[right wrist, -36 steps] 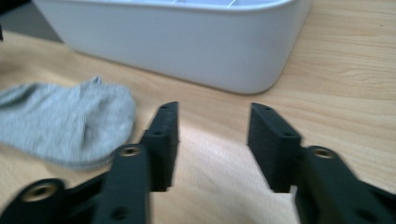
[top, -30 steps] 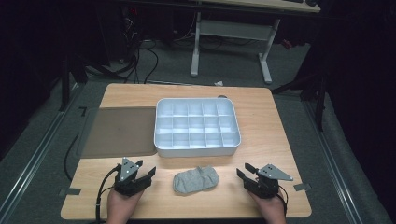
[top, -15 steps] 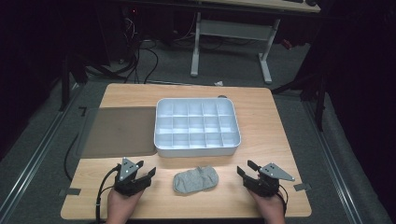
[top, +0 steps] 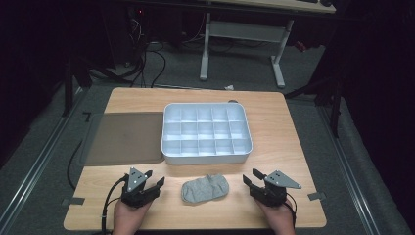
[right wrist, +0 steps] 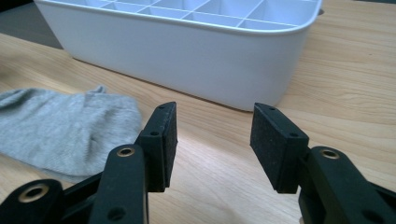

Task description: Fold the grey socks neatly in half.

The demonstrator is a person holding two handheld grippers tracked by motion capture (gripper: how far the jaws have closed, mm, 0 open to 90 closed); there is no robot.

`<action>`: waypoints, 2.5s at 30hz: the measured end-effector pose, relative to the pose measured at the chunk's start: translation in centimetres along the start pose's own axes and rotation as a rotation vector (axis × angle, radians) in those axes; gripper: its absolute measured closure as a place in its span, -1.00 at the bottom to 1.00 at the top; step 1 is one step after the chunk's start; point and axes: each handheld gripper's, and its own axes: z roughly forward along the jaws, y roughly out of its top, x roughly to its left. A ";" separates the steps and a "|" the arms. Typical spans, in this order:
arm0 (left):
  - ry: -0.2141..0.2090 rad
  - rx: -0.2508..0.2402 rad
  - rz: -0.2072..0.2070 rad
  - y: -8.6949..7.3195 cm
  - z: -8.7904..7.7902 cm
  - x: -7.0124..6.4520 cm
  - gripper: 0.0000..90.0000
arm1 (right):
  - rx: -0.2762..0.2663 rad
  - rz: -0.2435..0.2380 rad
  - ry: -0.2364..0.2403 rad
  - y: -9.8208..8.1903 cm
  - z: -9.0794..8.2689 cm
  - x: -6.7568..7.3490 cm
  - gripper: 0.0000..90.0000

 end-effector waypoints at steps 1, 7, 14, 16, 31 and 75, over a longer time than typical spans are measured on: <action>0.000 0.000 0.000 0.0 0.0 0.0 0.00 | 0.000 0.000 0.000 0.0 0.0 0.0 0.14; -0.027 -0.002 0.019 0.4 0.2 -1.6 0.00 | 0.021 -0.003 0.050 0.2 0.6 1.3 0.12; -0.060 -0.003 0.078 0.7 0.9 -4.3 0.01 | 0.078 -0.011 0.107 0.3 1.7 3.3 0.32; -0.082 -0.008 0.088 0.8 1.1 -5.1 0.01 | 0.099 -0.006 0.113 0.3 2.0 3.7 0.38; -0.120 0.090 0.238 -0.4 2.6 -9.0 0.02 | 0.237 -0.018 0.103 -0.2 3.9 5.7 0.15; -0.111 0.131 0.213 -0.6 2.8 -8.4 0.10 | 0.169 0.004 0.178 0.2 2.5 5.3 0.84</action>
